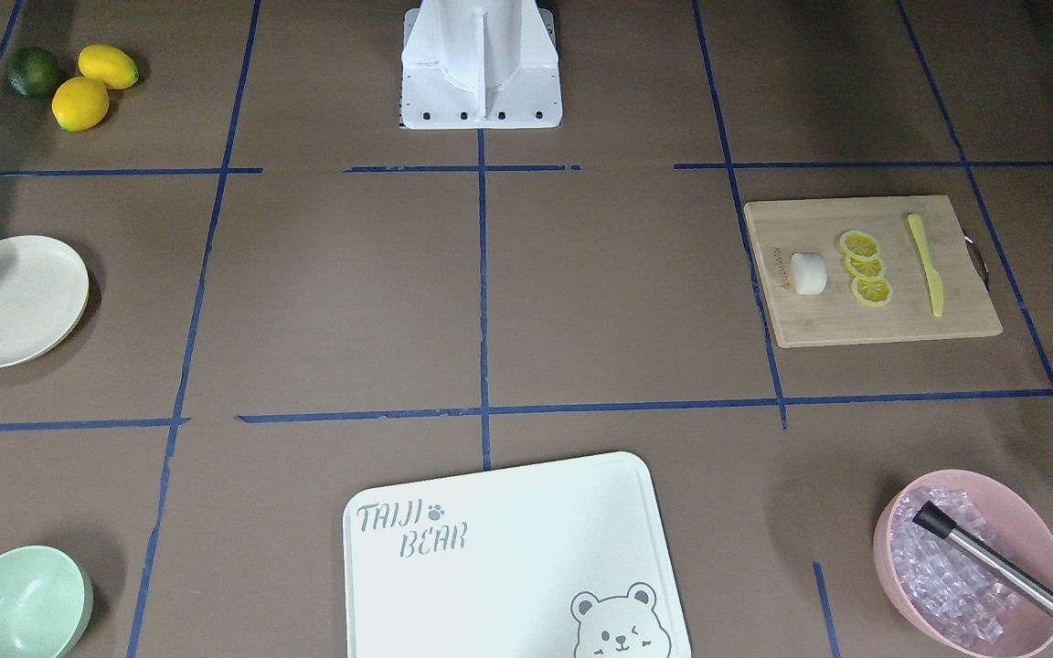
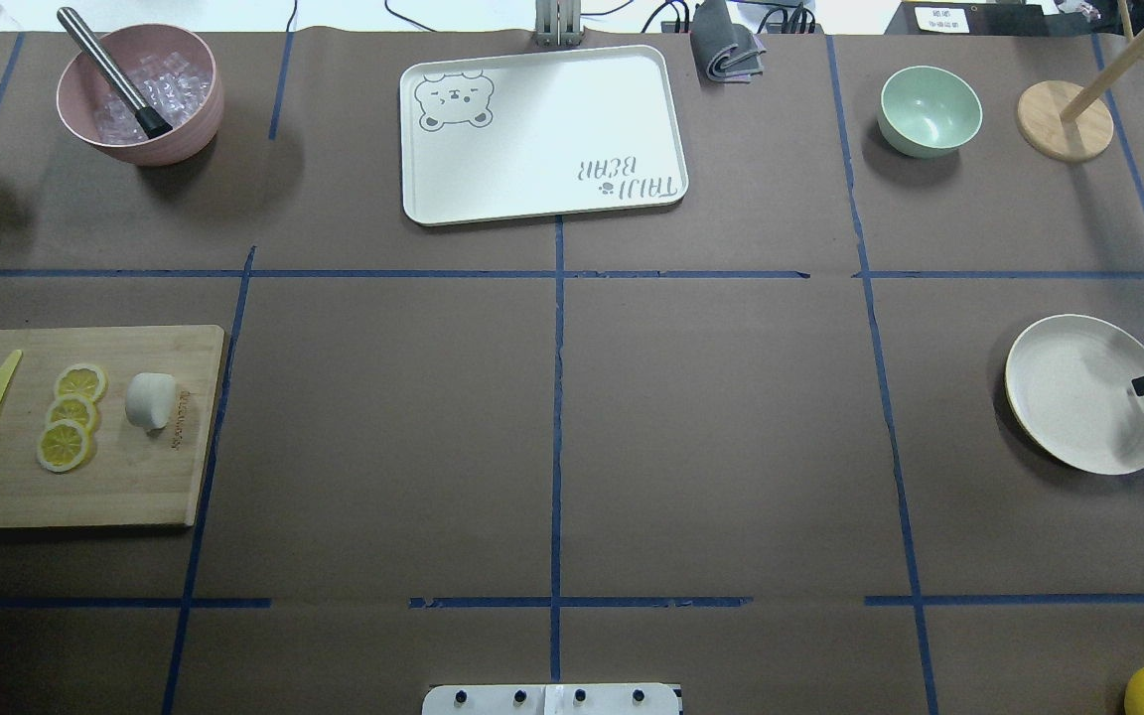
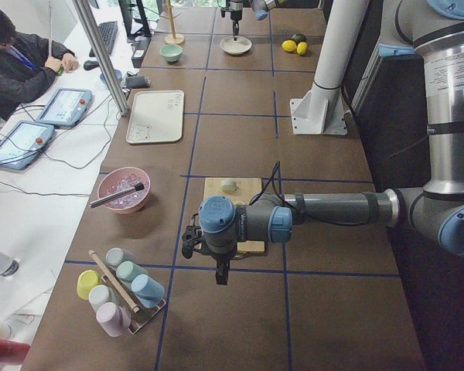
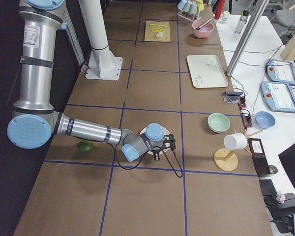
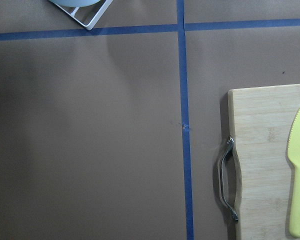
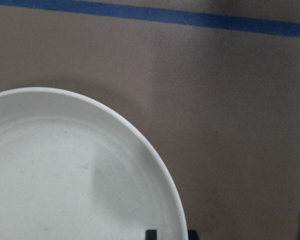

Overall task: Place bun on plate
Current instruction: 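Reach the right gripper to the white plate rim and grasp it, then slide the white plate with the right gripper toward the table center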

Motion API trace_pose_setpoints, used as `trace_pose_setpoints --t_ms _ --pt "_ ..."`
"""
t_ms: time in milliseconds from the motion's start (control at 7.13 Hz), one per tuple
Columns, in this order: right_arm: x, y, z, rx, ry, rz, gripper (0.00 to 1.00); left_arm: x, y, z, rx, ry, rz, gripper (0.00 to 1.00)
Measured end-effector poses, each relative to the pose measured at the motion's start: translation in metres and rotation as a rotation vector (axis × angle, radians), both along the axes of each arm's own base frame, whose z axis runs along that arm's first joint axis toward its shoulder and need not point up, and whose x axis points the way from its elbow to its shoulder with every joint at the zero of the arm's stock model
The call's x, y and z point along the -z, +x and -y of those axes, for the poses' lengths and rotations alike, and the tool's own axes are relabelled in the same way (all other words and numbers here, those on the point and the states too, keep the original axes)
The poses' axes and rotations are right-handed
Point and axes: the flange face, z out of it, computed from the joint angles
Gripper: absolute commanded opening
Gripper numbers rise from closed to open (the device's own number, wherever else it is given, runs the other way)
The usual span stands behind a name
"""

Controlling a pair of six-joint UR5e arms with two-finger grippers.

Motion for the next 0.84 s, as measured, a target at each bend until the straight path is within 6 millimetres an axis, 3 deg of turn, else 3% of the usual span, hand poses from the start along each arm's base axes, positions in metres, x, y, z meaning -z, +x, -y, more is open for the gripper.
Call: trace_pose_setpoints --t_ms 280,421,561,841 --pt "0.012 -0.005 0.009 0.001 0.016 0.017 0.00 -0.001 0.000 0.000 0.000 -0.002 0.000 1.00" --pt "0.029 -0.011 0.024 -0.019 0.015 0.037 0.00 0.000 0.000 0.000 0.000 -0.001 -0.002 1.00" --pt "0.060 -0.030 0.046 -0.056 -0.010 0.074 0.00 0.001 0.000 0.000 0.000 0.002 -0.003 1.00" --pt "0.143 -0.105 0.086 -0.113 -0.092 0.168 0.00 0.003 0.000 0.000 0.000 0.006 -0.003 1.00"
